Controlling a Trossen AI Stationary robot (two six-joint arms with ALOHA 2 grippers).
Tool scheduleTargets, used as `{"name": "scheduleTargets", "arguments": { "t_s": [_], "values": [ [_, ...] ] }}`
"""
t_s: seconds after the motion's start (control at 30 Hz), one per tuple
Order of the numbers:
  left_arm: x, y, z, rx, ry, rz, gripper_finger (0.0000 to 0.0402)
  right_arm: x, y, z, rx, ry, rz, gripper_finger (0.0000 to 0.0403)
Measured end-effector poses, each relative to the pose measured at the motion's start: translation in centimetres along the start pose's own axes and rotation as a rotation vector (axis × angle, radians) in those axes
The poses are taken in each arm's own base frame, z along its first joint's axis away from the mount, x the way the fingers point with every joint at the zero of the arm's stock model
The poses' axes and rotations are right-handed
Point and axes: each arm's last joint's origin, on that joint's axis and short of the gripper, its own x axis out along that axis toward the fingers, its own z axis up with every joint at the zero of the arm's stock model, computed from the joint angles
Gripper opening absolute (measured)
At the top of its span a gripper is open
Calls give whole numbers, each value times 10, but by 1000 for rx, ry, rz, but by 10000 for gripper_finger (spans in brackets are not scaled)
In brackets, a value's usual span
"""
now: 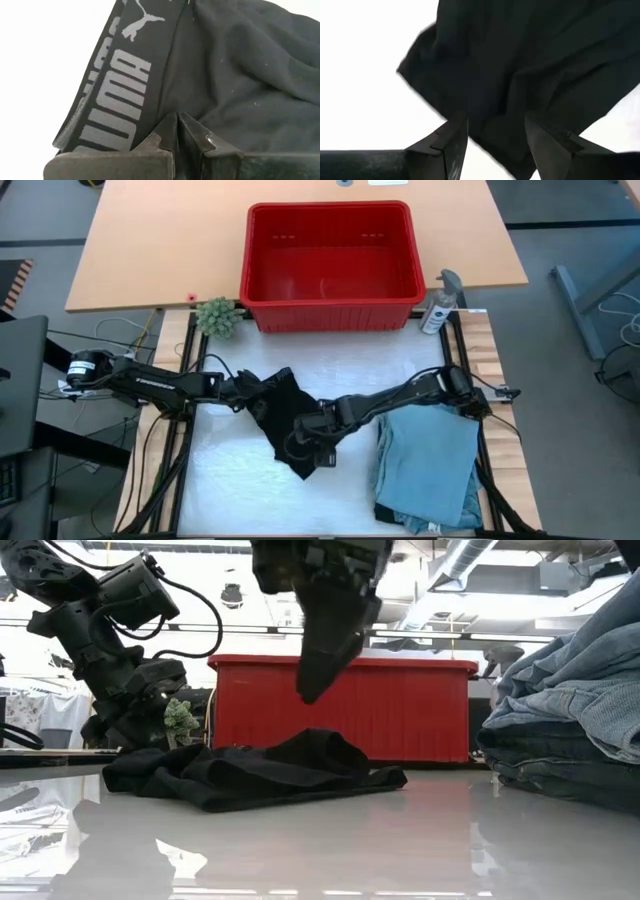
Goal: Fold Laundry from Bin
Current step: Fold the black boxer
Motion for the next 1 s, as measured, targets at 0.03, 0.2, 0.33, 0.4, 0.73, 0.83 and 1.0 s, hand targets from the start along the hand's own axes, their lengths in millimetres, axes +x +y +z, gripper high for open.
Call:
{"name": "scheduleTargets", "arguments": {
  "t_s": [0.03, 0.2, 0.33, 0.4, 0.73, 0.83, 1.0],
  "values": [
    [0, 0, 0, 0, 0, 0, 0, 1, 1, -2, -4, 12, 1, 220],
    [0, 0, 0, -6, -3, 1, 0, 5, 6, -3, -20, 7, -1, 220],
    [0, 0, 0, -9, -10, 5, 0, 15, 5, -3, -26, 7, -50, 219],
    [0, 0, 1, -10, -10, 6, 0, 24, 4, -5, -40, 35, -66, 218],
    [0, 1, 0, -11, -10, 16, 0, 33, -2, -5, 21, 42, -103, 116],
    [0, 1, 0, -12, -12, 16, 0, 32, -4, -7, 26, 68, -112, 31],
    [0, 2, 0, -10, -5, 24, 0, 30, -9, -9, 48, 97, -126, 23]
  ]
}}
